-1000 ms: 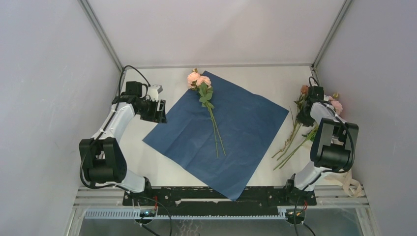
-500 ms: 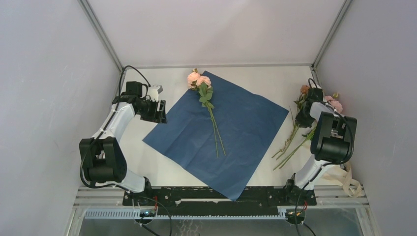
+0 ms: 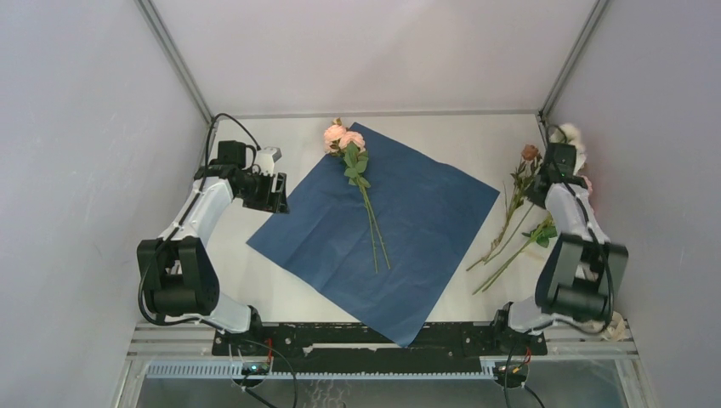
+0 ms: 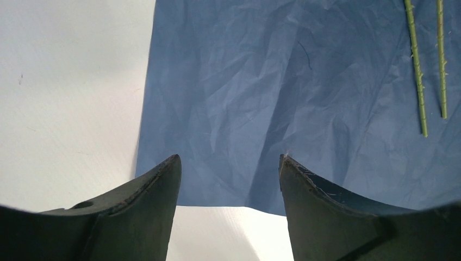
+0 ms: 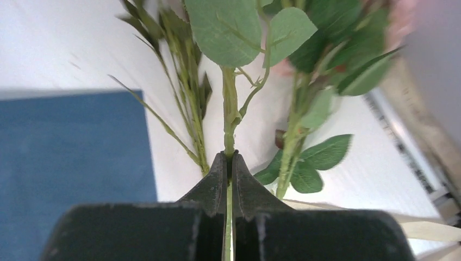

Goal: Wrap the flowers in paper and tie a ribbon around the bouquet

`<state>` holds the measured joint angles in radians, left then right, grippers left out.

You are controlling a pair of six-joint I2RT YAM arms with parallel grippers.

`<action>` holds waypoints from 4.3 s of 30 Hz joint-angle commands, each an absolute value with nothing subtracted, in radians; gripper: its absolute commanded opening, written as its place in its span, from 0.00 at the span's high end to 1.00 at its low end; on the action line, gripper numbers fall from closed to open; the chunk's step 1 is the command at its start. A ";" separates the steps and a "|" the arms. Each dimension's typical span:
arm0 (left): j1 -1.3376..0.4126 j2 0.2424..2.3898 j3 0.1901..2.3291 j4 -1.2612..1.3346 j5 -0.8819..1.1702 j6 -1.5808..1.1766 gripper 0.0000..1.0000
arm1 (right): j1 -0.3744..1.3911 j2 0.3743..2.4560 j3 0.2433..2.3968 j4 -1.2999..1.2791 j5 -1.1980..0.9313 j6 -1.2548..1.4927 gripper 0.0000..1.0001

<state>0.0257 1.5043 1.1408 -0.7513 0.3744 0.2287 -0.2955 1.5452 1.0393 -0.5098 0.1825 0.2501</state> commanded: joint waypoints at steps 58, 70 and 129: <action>0.026 1.466 1.113 -0.770 0.471 0.259 0.29 | 0.696 2.060 1.594 -0.286 0.104 0.260 0.52; 0.026 1.490 1.115 -0.770 0.470 0.256 0.29 | 0.494 1.569 1.291 -0.496 0.255 0.289 0.32; 0.025 1.479 1.126 -0.785 0.438 0.252 0.29 | 0.526 1.479 1.155 -0.157 -0.084 0.113 1.00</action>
<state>0.0257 1.5249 1.1408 -0.7780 0.4397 0.2440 0.4316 1.2793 1.0939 -0.2600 0.0502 0.1062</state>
